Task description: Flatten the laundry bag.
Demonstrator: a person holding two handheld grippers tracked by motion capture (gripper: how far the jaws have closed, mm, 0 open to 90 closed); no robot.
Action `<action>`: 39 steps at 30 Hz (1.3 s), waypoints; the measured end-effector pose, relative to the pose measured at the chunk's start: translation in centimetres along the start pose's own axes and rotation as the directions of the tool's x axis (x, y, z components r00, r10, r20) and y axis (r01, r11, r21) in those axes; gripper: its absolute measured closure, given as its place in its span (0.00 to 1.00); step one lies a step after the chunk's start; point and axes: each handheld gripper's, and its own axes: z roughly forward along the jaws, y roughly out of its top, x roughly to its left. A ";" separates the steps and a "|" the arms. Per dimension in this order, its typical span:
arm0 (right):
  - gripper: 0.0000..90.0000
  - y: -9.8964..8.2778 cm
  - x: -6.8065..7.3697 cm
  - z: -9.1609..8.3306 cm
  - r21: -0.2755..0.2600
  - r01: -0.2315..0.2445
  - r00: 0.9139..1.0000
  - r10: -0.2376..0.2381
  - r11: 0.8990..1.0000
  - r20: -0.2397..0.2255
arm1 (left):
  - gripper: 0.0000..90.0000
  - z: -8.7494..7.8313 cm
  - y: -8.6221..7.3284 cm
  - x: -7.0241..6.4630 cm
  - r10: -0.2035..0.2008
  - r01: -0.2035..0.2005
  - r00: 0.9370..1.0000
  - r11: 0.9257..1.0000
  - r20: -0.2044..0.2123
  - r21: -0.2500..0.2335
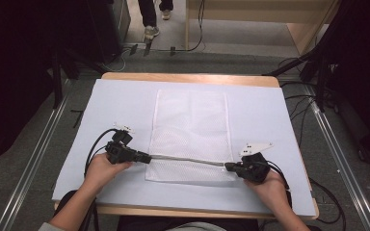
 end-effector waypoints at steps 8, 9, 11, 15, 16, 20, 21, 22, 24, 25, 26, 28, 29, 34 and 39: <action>1.00 -0.8 -0.3 0.1 0.044 -0.011 1.000 0.012 0.999 -0.016 | 0.62 -0.3 0.3 -0.3 0.057 -0.059 0.998 0.995 -0.018 -0.085; 0.97 -0.7 -0.3 0.0 0.028 -0.014 1.000 0.015 1.000 -0.014 | 0.59 -0.4 0.3 -0.3 0.064 -0.066 0.998 0.994 -0.023 -0.093; 0.97 -0.5 -0.4 -0.2 -0.005 -0.020 1.000 0.020 1.000 -0.016 | 0.57 -0.5 0.3 -0.3 0.072 -0.076 0.997 0.991 -0.042 -0.110; 0.98 -0.3 -0.4 -0.7 -0.044 -0.021 1.000 0.020 0.999 -0.007 | 0.54 -0.8 0.3 -0.1 0.067 -0.075 0.996 0.988 -0.062 -0.137; 0.97 -0.3 -0.5 -0.8 -0.053 -0.024 1.000 0.024 0.998 -0.002 | 0.53 -0.8 0.3 -0.1 0.067 -0.075 0.996 0.988 -0.062 -0.137; 0.92 -0.2 -1.2 -1.5 -0.106 -0.061 0.998 0.062 0.993 0.003 | 0.50 -1.1 0.3 0.1 0.072 -0.086 0.994 0.983 -0.088 -0.165; 0.92 -0.3 -1.4 -1.6 -0.117 -0.070 0.997 0.072 0.991 0.007 | 0.50 -1.2 0.3 0.2 0.074 -0.089 0.993 0.981 -0.091 -0.173; 0.92 -0.3 -1.4 -1.6 -0.117 -0.070 0.997 0.072 0.991 0.007 | 0.50 -1.4 0.4 0.2 0.072 -0.088 0.993 0.980 -0.096 -0.178; 0.88 -0.4 -2.0 -2.1 -0.145 -0.091 0.995 0.094 0.985 0.014 | 0.48 -1.6 0.4 0.3 0.070 -0.090 0.992 0.977 -0.108 -0.192; 0.88 -0.4 -2.0 -2.1 -0.145 -0.091 0.995 0.094 0.985 0.014 | 0.48 -1.7 0.4 0.4 0.069 -0.091 0.991 0.975 -0.113 -0.201; 0.85 -0.5 -2.4 -2.4 -0.162 -0.092 0.995 0.097 0.982 0.023 | 0.47 -2.0 0.4 0.6 0.072 -0.099 0.989 0.972 -0.131 -0.213; 0.83 -0.6 -2.5 -2.5 -0.168 -0.090 0.995 0.096 0.982 0.028 | 0.46 -2.2 0.4 0.7 0.070 -0.099 0.988 0.971 -0.137 -0.217; 0.81 -0.7 -2.9 -2.8 -0.188 -0.092 0.994 0.102 0.978 0.045 | 0.46 -2.4 0.3 0.8 0.064 -0.097 0.987 0.970 -0.150 -0.223; 0.74 -1.2 -4.1 -3.6 -0.226 -0.104 0.989 0.124 0.969 0.078 | 0.44 -3.0 0.1 1.4 0.052 -0.094 0.983 0.967 -0.178 -0.235; 0.74 -1.5 -4.9 -3.9 -0.235 -0.125 0.984 0.150 0.964 0.093 | 0.44 -3.4 -0.2 2.1 0.036 -0.085 0.978 0.968 -0.206 -0.234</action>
